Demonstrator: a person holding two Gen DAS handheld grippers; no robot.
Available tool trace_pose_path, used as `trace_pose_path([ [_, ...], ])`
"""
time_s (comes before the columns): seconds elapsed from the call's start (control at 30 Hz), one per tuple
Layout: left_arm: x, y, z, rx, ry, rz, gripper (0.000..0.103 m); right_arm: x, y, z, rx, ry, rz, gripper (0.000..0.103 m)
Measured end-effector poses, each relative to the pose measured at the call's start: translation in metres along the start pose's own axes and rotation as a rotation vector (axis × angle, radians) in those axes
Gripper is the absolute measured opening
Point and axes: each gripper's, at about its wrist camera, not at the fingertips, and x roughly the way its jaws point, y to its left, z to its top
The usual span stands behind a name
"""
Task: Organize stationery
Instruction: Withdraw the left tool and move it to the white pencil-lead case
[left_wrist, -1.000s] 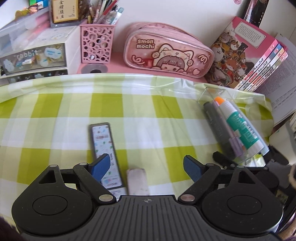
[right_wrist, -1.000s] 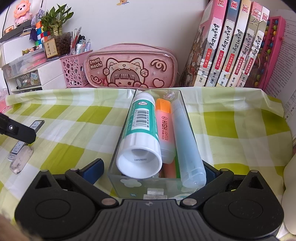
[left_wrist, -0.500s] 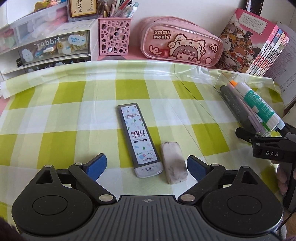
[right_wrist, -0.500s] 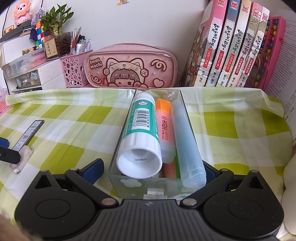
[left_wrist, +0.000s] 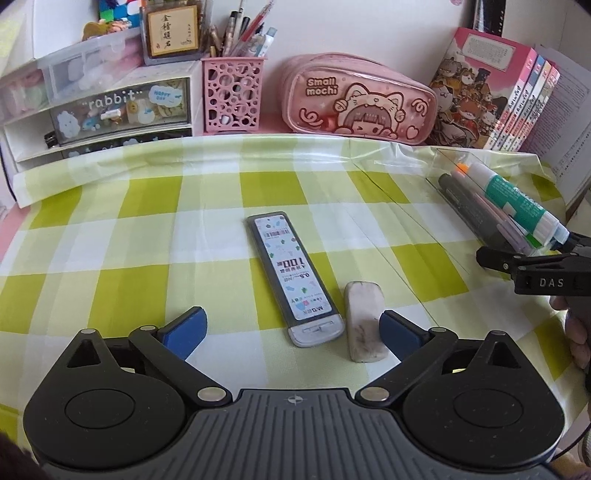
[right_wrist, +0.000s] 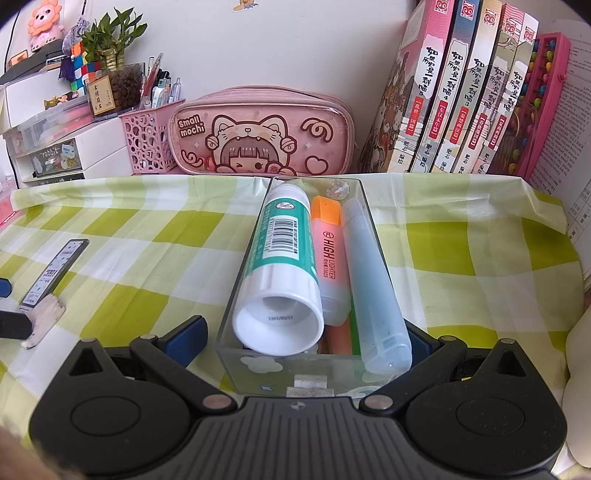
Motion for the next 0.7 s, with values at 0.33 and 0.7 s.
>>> trace_pose_path([
  [0.33, 0.021, -0.002, 0.026, -0.085, 0.001, 0.088, 0.092, 0.000, 0.000, 0.000, 0.000, 0.000, 0.000, 0.101],
  [0.7, 0.017, -0.001, 0.028, -0.020, 0.008, 0.150, 0.049, 0.000, 0.000, 0.000, 0.000, 0.000, 0.000, 0.101],
])
